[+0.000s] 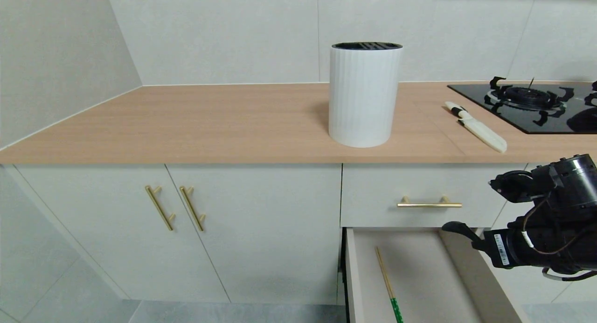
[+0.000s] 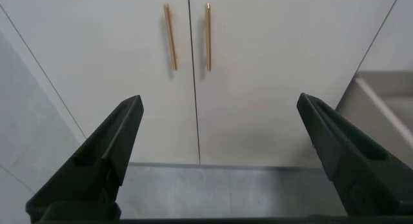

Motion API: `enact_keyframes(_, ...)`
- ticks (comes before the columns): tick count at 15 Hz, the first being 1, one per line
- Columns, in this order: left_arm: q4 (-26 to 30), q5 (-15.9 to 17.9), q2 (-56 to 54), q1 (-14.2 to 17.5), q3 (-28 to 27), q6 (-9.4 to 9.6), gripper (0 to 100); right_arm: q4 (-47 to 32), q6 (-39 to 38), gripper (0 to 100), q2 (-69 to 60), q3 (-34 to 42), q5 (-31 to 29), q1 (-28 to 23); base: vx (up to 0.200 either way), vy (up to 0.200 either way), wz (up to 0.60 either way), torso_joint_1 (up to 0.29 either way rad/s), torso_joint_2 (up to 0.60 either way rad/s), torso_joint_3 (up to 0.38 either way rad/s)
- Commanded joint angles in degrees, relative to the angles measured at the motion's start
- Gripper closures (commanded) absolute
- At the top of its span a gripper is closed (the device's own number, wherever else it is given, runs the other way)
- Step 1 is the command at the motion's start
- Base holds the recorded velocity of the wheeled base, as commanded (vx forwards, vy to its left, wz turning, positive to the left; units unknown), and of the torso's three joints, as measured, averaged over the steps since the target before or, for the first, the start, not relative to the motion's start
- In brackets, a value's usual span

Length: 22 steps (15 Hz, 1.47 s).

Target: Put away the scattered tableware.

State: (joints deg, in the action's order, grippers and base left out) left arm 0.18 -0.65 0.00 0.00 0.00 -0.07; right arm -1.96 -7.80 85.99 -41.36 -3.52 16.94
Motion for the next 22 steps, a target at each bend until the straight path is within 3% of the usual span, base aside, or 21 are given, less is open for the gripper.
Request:
enact_keyframes(1, -0.01, -0.06, 0.09, 0.00, 0.00, -0.01, 0, 0.03, -0.02, 100, 0.84, 0.14, 0.01, 0.02, 0.000, 0.000, 0.00, -0.144, 0.45, 0.315)
enact_keyframes(8, -0.01, 0.03, 0.00, 0.00, 0.00, -0.01, 0, -0.06, -0.02, 100, 1.72, 0.14, 0.01, 0.02, 0.000, 0.000, 0.00, -0.115, 0.44, 0.314)
enact_keyframes(13, -0.01, 0.03, 0.09, 0.00, 0.00, -0.01, 0, 0.47, -0.02, 100, 2.69, 0.14, 0.01, 0.11, 0.000, 0.000, 0.00, -0.018, 0.08, 0.047)
enact_keyframes(17, -0.01, -0.06, 0.09, 0.00, 0.00, -0.01, 0, 5.57, 0.07, 100, 7.61, 1.90, 0.01, 0.28, 0.000, 0.000, 0.00, 0.000, 0.00, 0.000)
enact_keyframes(22, -0.01, 0.03, 0.00, 0.00, 0.00, -0.01, 0, 18.57, -1.60, 100, 25.28, 3.04, -0.70, 0.46, 0.000, 0.000, 0.00, 0.000, 0.00, 0.000)
